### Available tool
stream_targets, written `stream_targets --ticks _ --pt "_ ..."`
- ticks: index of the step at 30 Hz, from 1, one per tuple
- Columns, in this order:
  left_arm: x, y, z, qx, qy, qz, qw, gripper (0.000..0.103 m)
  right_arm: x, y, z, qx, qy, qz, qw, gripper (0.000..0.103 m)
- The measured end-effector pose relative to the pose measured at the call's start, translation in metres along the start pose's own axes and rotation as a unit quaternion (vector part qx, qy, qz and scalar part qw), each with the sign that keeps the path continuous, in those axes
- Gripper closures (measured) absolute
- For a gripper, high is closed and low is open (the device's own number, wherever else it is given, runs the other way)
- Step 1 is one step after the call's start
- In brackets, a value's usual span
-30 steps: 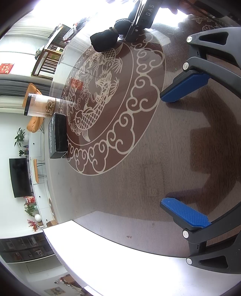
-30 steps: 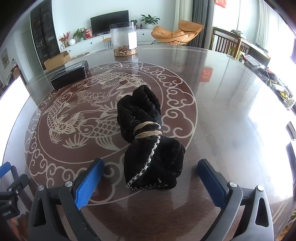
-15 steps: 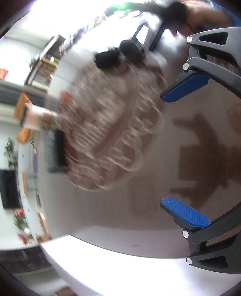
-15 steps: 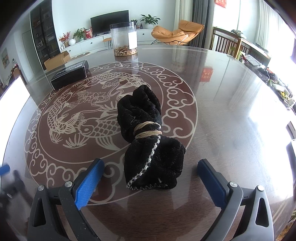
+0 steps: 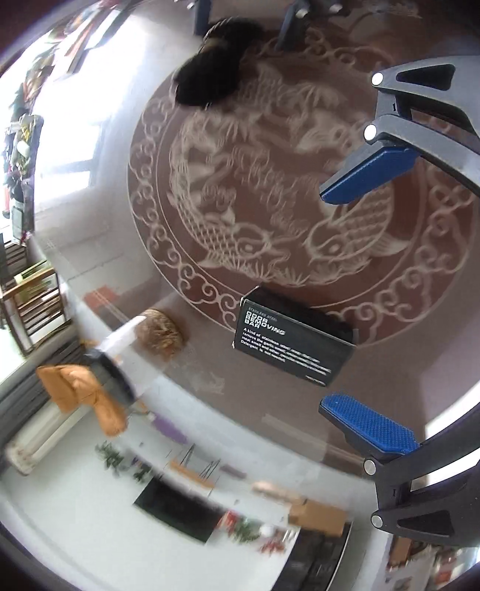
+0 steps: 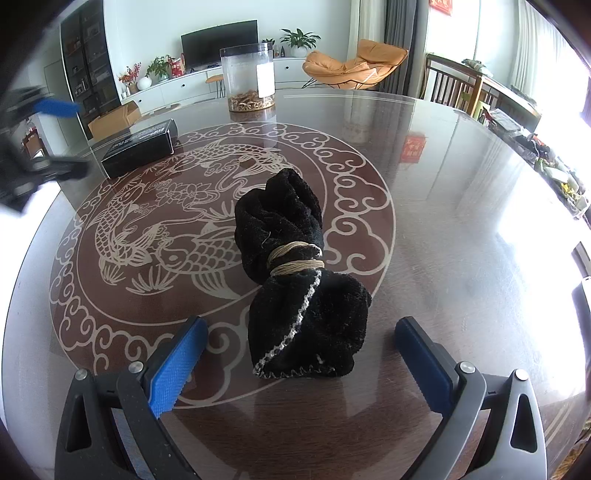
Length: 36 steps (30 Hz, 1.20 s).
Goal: Organize objects
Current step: 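Lower the left tool onto the black ODOR REMOVING BAR box and close it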
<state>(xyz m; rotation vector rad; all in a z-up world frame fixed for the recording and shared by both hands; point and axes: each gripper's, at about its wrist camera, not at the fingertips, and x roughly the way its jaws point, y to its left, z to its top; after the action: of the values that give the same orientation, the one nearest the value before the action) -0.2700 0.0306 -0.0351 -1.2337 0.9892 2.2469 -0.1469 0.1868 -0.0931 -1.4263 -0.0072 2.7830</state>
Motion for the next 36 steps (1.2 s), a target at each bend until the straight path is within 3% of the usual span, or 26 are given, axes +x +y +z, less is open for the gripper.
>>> stream_targets --ticks 2,9,18,24,28,35,36 --pt "0.023 0.016 0.008 -0.022 0.018 -0.033 0.9991 0.0 0.0 0.0 0.0 0.0 0.0 0.0 1.0 0.001" --pt "0.065 0.035 0.024 -0.036 0.035 -0.038 0.998 0.0 -0.001 0.001 -0.001 -0.002 0.001 0.0 1.0 0.0" --pt "0.107 0.063 0.038 -0.105 0.041 -0.043 0.9927 0.0 -0.001 0.001 -0.001 -0.002 0.001 0.0 1.0 0.0" --pt "0.127 0.081 0.033 -0.185 0.032 -0.073 0.9795 0.0 0.0 0.001 -0.001 -0.002 0.001 0.0 1.0 0.0" --pt "0.136 0.093 0.024 -0.255 0.02 -0.106 0.9609 0.0 -0.001 0.001 0.0 -0.002 0.001 0.0 1.0 0.0" --pt "0.13 0.091 0.015 -0.288 0.024 -0.081 0.9537 0.0 -0.001 0.001 0.0 -0.002 0.001 0.0 1.0 0.0" --pt "0.127 0.088 0.014 -0.291 0.019 -0.078 0.9534 0.014 -0.001 0.001 -0.001 -0.002 0.001 0.0 1.0 0.0"
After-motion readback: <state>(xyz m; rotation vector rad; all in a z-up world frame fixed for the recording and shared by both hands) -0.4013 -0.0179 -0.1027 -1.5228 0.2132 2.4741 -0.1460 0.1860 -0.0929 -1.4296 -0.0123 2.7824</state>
